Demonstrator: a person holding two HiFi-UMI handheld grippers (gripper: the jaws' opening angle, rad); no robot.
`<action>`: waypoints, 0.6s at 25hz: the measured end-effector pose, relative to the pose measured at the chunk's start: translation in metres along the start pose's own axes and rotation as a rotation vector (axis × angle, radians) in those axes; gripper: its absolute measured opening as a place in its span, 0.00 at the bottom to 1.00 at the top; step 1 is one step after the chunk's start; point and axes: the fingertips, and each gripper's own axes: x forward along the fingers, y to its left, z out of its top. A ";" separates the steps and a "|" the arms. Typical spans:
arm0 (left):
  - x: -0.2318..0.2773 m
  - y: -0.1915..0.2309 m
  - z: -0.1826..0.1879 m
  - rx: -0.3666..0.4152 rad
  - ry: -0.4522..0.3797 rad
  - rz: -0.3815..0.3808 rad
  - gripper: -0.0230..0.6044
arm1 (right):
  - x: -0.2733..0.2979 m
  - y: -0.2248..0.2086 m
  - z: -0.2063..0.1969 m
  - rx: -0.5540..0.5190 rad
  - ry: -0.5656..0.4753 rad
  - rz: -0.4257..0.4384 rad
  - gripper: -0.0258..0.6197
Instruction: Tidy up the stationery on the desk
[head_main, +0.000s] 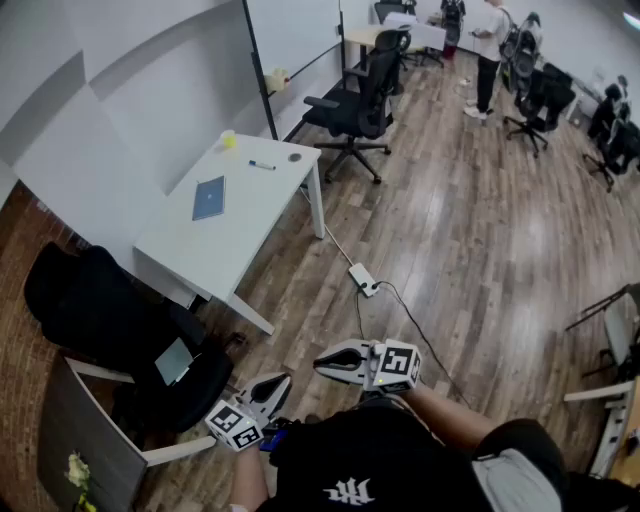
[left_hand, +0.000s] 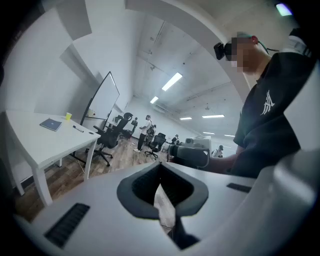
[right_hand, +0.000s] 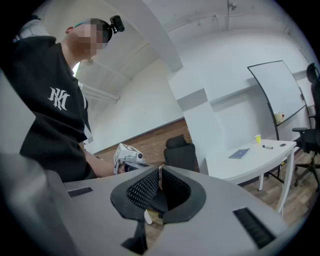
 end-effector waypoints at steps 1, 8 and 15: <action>0.001 0.004 0.001 0.011 0.010 0.001 0.04 | -0.001 -0.005 0.000 0.008 -0.008 -0.013 0.11; 0.007 0.017 0.004 0.022 -0.014 0.046 0.04 | 0.000 -0.014 -0.005 -0.018 0.037 -0.049 0.11; 0.017 0.012 0.002 0.004 -0.013 0.048 0.04 | -0.013 -0.022 0.003 -0.033 0.034 -0.076 0.11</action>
